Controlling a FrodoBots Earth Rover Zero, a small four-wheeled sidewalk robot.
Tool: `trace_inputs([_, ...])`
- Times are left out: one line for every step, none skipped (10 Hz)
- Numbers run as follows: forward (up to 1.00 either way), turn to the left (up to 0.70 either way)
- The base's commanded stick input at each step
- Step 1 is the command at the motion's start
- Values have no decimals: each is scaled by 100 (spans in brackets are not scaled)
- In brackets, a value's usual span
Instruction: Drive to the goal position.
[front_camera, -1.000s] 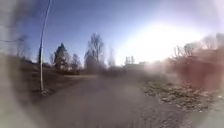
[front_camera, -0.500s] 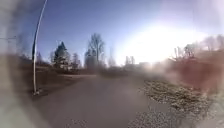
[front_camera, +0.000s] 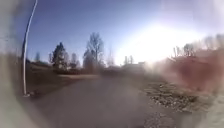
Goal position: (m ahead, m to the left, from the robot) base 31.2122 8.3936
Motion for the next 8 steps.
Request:
trace_inputs([70, 0])
trace_inputs([70, 0])
trace_inputs([70, 0])
trace_inputs([70, 0])
trace_inputs([70, 0])
trace_inputs([70, 0])
trace_inputs([70, 0])
trace_inputs([70, 0])
